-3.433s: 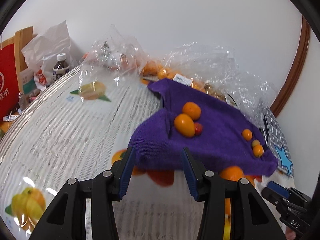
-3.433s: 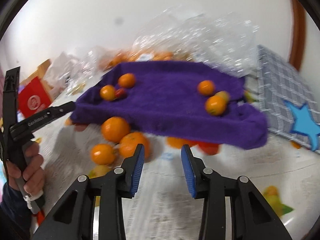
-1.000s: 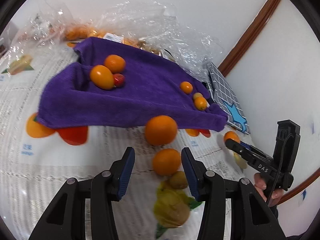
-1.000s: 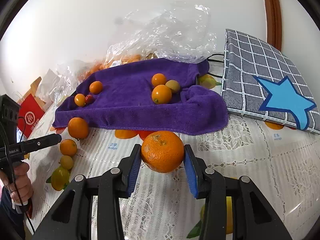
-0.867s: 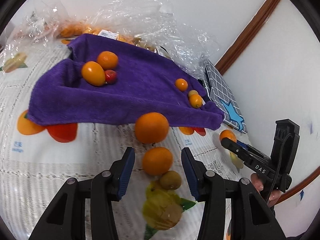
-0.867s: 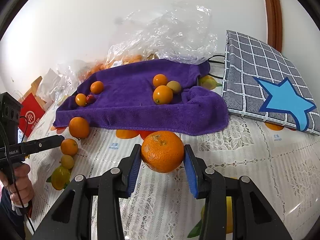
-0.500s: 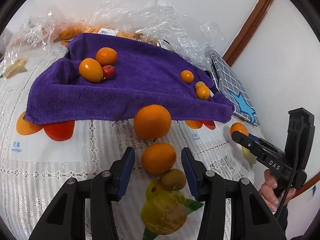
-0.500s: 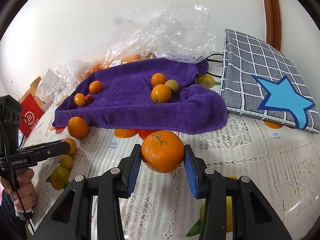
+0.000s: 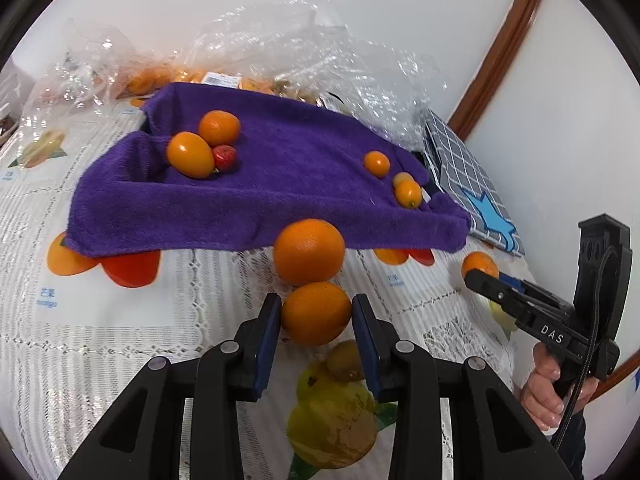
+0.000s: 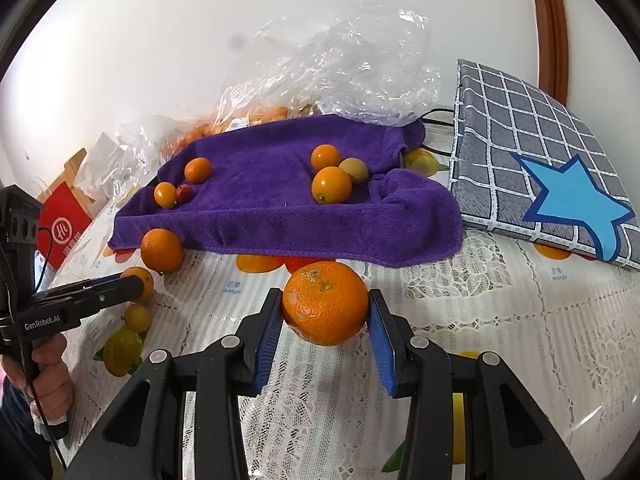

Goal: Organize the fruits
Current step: 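Grasp another orange on the cloth with the left tool while the right tool holds its orange, then carry both oranges over the towel and open the right tool onto it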

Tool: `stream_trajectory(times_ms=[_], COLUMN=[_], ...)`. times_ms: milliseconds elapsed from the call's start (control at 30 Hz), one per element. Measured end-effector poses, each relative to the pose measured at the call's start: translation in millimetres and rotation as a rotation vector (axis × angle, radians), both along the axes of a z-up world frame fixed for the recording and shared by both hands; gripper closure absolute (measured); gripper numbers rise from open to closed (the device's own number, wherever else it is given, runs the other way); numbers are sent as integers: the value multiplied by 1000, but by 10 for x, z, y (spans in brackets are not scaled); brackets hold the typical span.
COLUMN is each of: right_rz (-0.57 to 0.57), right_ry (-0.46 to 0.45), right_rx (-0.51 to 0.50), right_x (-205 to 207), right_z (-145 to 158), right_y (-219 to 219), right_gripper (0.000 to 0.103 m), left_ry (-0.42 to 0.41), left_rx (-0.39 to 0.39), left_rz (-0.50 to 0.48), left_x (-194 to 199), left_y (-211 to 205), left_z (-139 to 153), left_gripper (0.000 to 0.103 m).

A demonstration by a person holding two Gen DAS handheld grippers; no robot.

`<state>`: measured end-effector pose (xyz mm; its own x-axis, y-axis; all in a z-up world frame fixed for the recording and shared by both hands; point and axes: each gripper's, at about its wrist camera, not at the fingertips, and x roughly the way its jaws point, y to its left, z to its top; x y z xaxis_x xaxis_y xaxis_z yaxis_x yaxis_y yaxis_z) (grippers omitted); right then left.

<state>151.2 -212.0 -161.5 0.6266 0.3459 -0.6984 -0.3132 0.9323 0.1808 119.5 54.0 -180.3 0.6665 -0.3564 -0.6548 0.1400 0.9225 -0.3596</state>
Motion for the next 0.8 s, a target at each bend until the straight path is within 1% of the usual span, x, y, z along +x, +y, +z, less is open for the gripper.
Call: stream_trajectory(times_ms=[400, 500, 800], right_rz=[-7, -4, -4], right_ry=[2, -6, -15], right_rx=[25, 28, 42], right_x=[-10, -25, -47], right_z=[2, 8, 32], right_y=[-22, -23, -40], right_gripper=[61, 61, 61], left_ry=[-62, -69, -90], left_rx=[10, 19, 12], left_rz=[107, 132, 203], left_x=[-100, -110, -145], left_y=[144, 173, 296], left_z=[91, 102, 134], left_gripper=[68, 68, 68])
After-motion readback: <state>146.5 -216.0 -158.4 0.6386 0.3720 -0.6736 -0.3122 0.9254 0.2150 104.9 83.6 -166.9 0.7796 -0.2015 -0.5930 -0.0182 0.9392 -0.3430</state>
